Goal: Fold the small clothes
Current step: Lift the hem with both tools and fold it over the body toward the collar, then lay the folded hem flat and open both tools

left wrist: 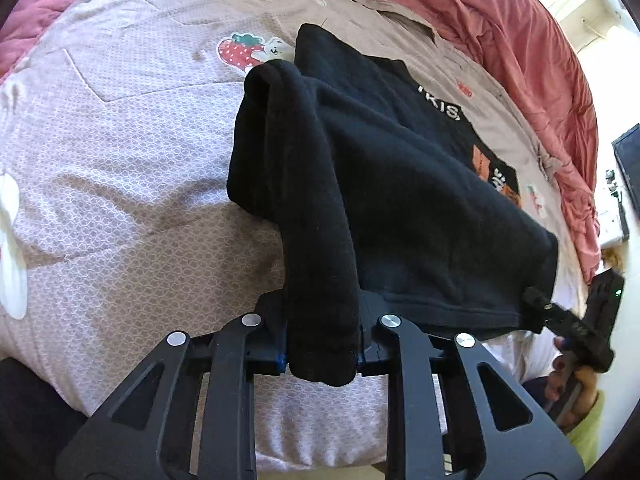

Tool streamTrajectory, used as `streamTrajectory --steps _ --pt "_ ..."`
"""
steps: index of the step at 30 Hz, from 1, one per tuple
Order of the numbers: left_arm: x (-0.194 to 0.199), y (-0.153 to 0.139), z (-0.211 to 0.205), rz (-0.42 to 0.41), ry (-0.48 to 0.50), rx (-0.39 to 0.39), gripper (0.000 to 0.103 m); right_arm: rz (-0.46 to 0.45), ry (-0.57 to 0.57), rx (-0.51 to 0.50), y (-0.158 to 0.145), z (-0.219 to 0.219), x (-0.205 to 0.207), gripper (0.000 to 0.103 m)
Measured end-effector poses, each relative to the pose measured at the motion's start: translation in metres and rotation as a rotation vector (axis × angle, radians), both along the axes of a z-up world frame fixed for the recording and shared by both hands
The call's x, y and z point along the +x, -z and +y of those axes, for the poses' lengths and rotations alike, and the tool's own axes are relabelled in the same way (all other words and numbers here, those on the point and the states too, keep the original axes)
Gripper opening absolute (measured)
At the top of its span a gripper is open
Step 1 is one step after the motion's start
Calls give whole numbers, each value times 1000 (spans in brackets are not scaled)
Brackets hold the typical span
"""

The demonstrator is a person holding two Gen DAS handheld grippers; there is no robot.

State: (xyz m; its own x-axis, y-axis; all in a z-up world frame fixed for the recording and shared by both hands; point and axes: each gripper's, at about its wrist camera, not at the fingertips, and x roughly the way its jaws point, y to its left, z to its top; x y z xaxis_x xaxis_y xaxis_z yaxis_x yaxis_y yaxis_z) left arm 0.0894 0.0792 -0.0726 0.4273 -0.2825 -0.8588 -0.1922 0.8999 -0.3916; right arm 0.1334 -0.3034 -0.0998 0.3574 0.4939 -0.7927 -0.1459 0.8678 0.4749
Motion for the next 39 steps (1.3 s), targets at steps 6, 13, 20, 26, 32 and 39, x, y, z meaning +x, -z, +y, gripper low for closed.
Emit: streamTrajectory --steps 6,13,20,26,32,39 --pt "7 -30 12 -96 -22 -49 7 -72 47 91 -11 -13 7 7" --pt "45 -61 31 -180 -71 -86 4 -241 113 153 -39 -27 31 6" --pt "86 -66 27 -186 -74 -48 4 -280 190 194 -38 -37 72 6" --pt "120 -52 26 -184 -96 3 4 -288 196 124 -24 -37 99 6" --pt "124 -11 28 -100 -147 42 7 -269 174 64 -20 -33 100 19" --pt "75 -48 38 -245 -164 8 28 -355 211 6 -48 -41 86 56"
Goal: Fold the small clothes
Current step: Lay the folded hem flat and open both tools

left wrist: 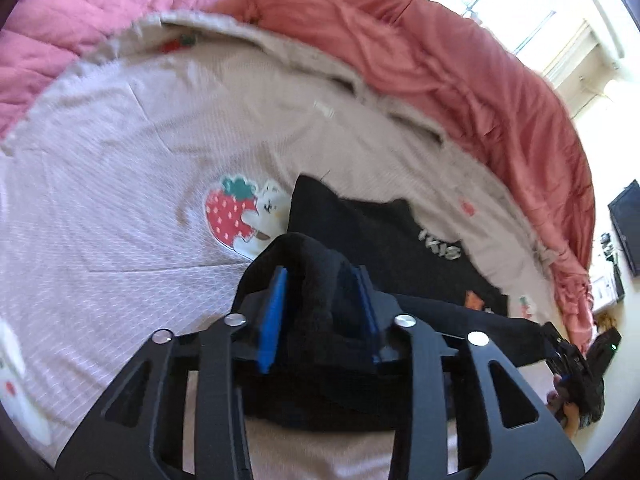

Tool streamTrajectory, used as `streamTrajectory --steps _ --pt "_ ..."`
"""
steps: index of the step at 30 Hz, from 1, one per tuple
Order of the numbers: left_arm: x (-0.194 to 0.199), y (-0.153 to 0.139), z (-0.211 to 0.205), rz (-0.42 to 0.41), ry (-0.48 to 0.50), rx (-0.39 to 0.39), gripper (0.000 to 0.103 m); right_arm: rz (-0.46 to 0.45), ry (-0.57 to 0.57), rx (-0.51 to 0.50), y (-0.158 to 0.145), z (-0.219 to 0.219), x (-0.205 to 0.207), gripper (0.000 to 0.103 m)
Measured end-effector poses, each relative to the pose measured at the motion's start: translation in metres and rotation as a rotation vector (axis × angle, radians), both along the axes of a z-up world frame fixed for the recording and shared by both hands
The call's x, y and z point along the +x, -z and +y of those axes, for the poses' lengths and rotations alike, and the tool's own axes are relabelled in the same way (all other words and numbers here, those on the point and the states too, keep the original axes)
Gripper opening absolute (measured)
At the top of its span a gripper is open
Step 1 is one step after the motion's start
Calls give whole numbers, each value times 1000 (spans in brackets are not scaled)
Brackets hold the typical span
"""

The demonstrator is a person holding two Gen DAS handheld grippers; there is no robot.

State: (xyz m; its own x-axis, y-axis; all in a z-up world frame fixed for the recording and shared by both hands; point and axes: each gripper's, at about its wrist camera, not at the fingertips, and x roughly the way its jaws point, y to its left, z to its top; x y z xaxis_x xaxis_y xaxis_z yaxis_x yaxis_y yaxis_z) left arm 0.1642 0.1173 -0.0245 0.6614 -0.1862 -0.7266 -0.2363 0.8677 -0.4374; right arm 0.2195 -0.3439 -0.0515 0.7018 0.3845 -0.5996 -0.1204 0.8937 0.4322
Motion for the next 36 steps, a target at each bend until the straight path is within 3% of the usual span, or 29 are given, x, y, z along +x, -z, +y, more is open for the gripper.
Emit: streamTrajectory --steps 5,11,14,19,26,31,36 --pt "-38 -14 -11 -21 55 50 32 -49 -83 -43 -14 14 -18 60" --pt "-61 18 -40 69 158 87 35 -35 -320 -221 -11 76 -54 63" --pt "-56 23 -61 70 221 132 35 3 -373 -273 0 94 -55 62" --pt "-31 39 -94 100 304 186 35 61 -352 -275 12 91 -46 62" --pt "17 51 -118 105 309 182 38 98 -249 -117 11 57 -31 62" --pt "60 28 -122 62 280 214 38 120 -185 -5 12 34 -20 62" --pt "100 3 -102 45 182 188 40 85 -120 -28 10 23 -12 62"
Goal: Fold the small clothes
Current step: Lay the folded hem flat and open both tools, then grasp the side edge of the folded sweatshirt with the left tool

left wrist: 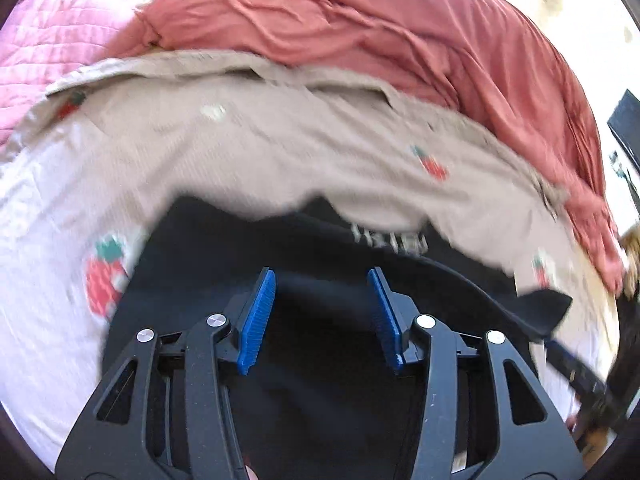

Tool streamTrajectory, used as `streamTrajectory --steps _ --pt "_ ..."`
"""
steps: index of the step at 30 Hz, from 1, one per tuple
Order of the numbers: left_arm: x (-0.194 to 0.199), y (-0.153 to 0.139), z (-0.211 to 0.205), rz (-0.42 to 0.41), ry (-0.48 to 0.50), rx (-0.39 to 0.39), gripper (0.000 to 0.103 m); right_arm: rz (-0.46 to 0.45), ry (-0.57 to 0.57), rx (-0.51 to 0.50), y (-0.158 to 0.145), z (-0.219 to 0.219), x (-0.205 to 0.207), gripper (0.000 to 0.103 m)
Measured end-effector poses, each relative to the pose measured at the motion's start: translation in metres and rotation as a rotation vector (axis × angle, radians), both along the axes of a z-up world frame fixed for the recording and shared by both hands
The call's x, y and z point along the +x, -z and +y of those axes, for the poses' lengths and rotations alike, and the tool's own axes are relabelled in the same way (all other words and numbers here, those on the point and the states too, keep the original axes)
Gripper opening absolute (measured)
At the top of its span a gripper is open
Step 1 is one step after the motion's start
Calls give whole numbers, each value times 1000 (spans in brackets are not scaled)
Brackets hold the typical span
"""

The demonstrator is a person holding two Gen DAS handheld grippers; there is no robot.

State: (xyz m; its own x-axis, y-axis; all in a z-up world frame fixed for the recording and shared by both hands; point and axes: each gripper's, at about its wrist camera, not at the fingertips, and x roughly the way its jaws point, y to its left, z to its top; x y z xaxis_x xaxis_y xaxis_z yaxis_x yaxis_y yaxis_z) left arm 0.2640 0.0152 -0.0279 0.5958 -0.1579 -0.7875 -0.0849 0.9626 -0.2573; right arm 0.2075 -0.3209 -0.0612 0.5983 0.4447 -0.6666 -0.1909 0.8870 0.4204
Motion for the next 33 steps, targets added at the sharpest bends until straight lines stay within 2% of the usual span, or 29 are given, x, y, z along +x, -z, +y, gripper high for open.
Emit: streamTrajectory --steps 6,12,16,18,20,22,23,26,33 --pt "-2 -20 24 -58 -29 -9 48 -8 39 -4 2 -6 7 62" --pt "-25 -1 68 -16 -98 9 49 -10 82 -10 4 -14 13 62" --pt "-33 14 109 22 -194 -40 49 14 102 4 13 -17 22 62" --pt "-32 17 120 28 -213 -54 49 34 107 0 19 -17 27 62" --pt "-27 18 123 31 -205 -54 49 49 107 -6 24 -17 32 62" --pt "-22 19 121 34 -183 -63 61 56 101 -17 28 -15 39 62" --pt "-19 19 120 34 -170 -74 62 57 99 -25 29 -14 42 62" --pt "-5 23 111 49 -143 -68 63 60 93 -10 31 -14 49 62" --pt "27 46 92 133 -103 13 63 58 80 -17 33 -13 59 62"
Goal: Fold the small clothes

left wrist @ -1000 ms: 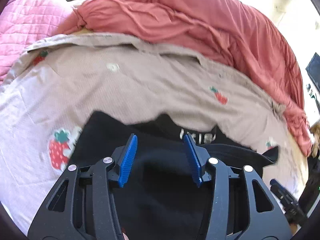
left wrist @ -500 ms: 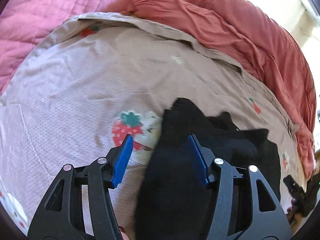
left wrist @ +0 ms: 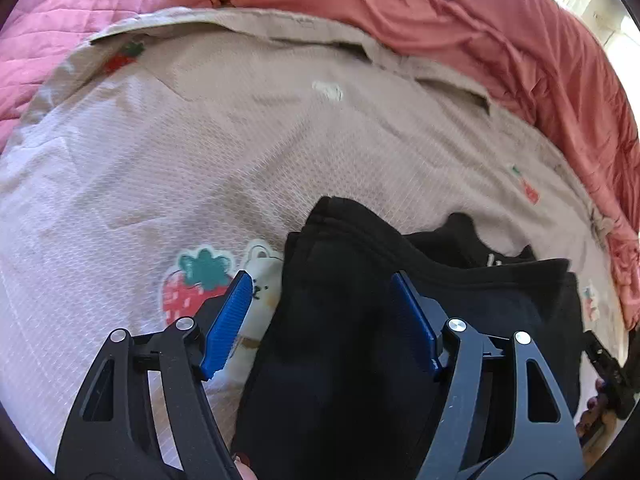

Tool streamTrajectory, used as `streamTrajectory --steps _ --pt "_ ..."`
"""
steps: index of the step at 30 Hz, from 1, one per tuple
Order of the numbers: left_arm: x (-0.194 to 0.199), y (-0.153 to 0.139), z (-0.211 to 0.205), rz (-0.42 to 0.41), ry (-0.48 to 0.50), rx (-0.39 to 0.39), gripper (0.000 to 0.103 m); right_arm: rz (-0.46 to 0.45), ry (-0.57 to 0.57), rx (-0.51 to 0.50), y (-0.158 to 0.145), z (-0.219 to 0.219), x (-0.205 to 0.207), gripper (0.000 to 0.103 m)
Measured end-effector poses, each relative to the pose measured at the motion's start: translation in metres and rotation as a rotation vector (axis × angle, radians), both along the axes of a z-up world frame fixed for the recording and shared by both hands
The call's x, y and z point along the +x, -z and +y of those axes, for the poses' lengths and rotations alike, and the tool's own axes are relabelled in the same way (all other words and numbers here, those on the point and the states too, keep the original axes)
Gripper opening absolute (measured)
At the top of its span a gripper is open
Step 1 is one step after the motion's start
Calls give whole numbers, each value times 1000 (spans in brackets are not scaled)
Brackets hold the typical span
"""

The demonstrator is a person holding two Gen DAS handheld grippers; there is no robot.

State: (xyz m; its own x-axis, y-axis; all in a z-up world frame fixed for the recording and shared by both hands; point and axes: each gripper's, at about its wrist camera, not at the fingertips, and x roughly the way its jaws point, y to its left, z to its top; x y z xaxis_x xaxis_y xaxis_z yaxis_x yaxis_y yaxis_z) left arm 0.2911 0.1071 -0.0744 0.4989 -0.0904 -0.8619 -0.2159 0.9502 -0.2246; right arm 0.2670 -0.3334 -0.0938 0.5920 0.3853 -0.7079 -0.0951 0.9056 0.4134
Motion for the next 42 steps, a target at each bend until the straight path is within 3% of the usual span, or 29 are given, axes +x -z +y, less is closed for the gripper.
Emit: streamTrajectory --steps 3,4,5,6,8,9,10,12,16,20,24,29,33,42 --pt "7 9 1 16 -28 1 63 2 -11 -4 2 3 5 62" --pt "7 9 1 12 -39 10 56 5 -18 0 3 4 6 61" --pt "6 8 -1 10 -42 29 44 10 -25 7 3 5 7 56" --pt "8 8 -3 8 -33 40 21 19 -36 18 5 6 9 44" --pt "7 3 -11 -4 -8 83 14 24 -32 11 5 7 10 32" --pt "7 0 -15 -11 8 97 10 20 -31 10 4 7 10 20" --pt "5 -6 -19 -30 21 116 9 15 -29 13 2 5 10 18" --pt "1 -18 -20 -73 27 118 8 -5 -18 20 -5 2 8 7" --pt "-11 -43 -9 -180 -29 64 8 -77 -18 -12 -24 4 1 7" --pt "-12 -52 0 -246 -67 68 6 -103 -9 -90 -28 9 -1 7" --pt "0 -44 2 -216 -68 81 6 -42 27 -130 -18 4 4 7" --pt "20 -15 -13 -111 -33 193 7 6 23 -173 -8 7 3 7" --pt "20 8 -8 -60 -53 211 17 43 23 -174 6 7 7 8" --pt "5 -1 -11 -46 -39 211 19 53 37 -167 5 2 7 16"
